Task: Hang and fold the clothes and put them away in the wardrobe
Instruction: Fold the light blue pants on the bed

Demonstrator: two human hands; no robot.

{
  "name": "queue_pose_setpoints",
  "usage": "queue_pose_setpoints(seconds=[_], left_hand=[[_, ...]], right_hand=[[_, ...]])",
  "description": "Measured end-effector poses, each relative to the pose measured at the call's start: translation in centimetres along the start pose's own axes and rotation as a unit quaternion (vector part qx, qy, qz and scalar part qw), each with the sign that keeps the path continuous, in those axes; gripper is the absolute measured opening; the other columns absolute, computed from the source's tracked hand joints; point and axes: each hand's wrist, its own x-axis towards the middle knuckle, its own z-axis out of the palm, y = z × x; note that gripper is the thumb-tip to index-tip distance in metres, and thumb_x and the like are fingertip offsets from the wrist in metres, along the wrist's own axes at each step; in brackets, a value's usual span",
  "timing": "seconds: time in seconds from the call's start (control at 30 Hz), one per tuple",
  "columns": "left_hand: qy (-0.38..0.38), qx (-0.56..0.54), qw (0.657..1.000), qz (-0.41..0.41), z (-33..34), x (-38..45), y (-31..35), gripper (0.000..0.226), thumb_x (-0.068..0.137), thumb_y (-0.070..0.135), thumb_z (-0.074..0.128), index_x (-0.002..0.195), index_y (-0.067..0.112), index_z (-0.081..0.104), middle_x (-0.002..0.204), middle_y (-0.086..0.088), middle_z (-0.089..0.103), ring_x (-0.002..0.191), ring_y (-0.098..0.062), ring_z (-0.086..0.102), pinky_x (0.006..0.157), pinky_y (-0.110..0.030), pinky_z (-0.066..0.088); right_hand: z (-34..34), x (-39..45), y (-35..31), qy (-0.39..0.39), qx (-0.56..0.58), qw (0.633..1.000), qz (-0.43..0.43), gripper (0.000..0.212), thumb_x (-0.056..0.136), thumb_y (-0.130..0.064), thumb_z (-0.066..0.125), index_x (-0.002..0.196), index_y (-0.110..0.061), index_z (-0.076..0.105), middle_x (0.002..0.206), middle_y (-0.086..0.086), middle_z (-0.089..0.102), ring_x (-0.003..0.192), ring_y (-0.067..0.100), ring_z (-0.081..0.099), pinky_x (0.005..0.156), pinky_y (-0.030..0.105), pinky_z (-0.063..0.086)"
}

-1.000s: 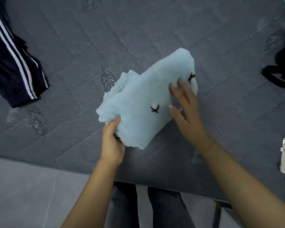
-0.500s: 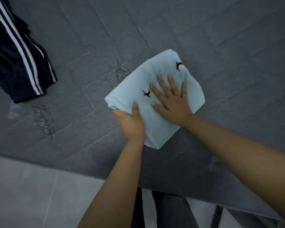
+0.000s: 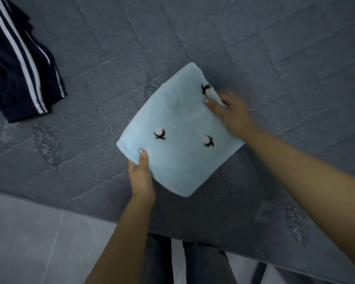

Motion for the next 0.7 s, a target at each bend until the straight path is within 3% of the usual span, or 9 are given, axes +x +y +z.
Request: queue_pose_setpoints(seconds=[0.07,0.17,0.27,0.4,0.53,0.6,0.7], left_hand=[[0.027,0.011,0.999,-0.038,1.2,0.5,-0.6,0.037,0.097,0.041,0.053,0.131,0.025,0.045,0.128,-0.002,0.062,0.113,-0.021,0.062,0.099,-0.048,0.050],[0.069,0.002,0.992,-0.110,2.3,0.8,-1.0,0.042,0.092,0.055,0.054,0.119,0.025,0.041,0.119,-0.001,0.061,0.110,-0.025,0.062,0.096,-0.052,0.051],[-0.029,-0.002,0.984,-0.177,1.6,0.8,-1.1,0.075,0.081,0.075,0.047,0.135,0.022,0.049,0.125,-0.005,0.065,0.112,-0.028,0.063,0.099,-0.052,0.049],[-0.188,-0.048,0.962,-0.190,-0.5,0.2,-0.8,0.075,0.080,0.082,0.043,0.130,0.029,0.061,0.128,-0.005,0.065,0.117,-0.028,0.062,0.100,-0.052,0.048],[-0.273,-0.043,0.940,-0.201,-3.4,-1.2,0.9,0.060,0.084,0.072,0.055,0.128,0.032,0.063,0.134,-0.005,0.061,0.123,-0.029,0.058,0.099,-0.050,0.049],[-0.275,-0.050,0.942,-0.185,-5.7,-3.0,1.6,0.052,0.085,0.064,0.060,0.127,0.032,0.064,0.135,-0.004,0.061,0.122,-0.027,0.059,0.094,-0.044,0.053],[-0.271,-0.078,0.949,-0.144,-9.4,-7.0,3.3,0.049,0.086,0.055,0.065,0.128,0.029,0.064,0.136,-0.006,0.060,0.124,-0.027,0.058,0.094,-0.041,0.053]], right_hand=[[0.6,0.7,0.7,-0.005,0.030,0.996,0.078,0.027,0.088,-0.051,0.064,0.081,-0.028,0.053,0.084,-0.009,0.056,0.075,0.003,0.054,0.063,0.015,0.043],[0.2,1.2,1.0,-0.005,0.064,0.979,0.194,0.057,0.073,-0.072,0.066,0.095,-0.020,0.057,0.091,-0.008,0.064,0.077,0.004,0.061,0.058,0.014,0.044],[-1.0,1.1,0.4,-0.089,0.078,0.959,0.259,0.079,0.058,-0.087,0.063,0.108,-0.026,0.069,0.098,-0.007,0.074,0.080,0.008,0.071,0.060,0.017,0.051],[-2.4,-0.4,0.2,-0.219,0.161,0.900,0.340,0.060,0.061,-0.079,0.069,0.099,-0.034,0.077,0.106,0.002,0.075,0.093,0.021,0.073,0.064,0.031,0.059],[-2.5,-4.2,-0.2,-0.255,0.224,0.867,0.365,0.050,0.067,-0.066,0.075,0.103,-0.031,0.076,0.114,0.008,0.072,0.101,0.029,0.070,0.070,0.040,0.059],[-2.4,-6.4,-1.9,-0.266,0.235,0.860,0.366,0.055,0.061,-0.063,0.079,0.105,-0.029,0.076,0.113,0.010,0.072,0.098,0.030,0.071,0.068,0.040,0.059],[-2.0,-9.7,-6.1,-0.298,0.208,0.871,0.331,0.085,0.042,-0.061,0.089,0.115,-0.024,0.069,0.111,0.010,0.072,0.097,0.030,0.071,0.066,0.038,0.060]])
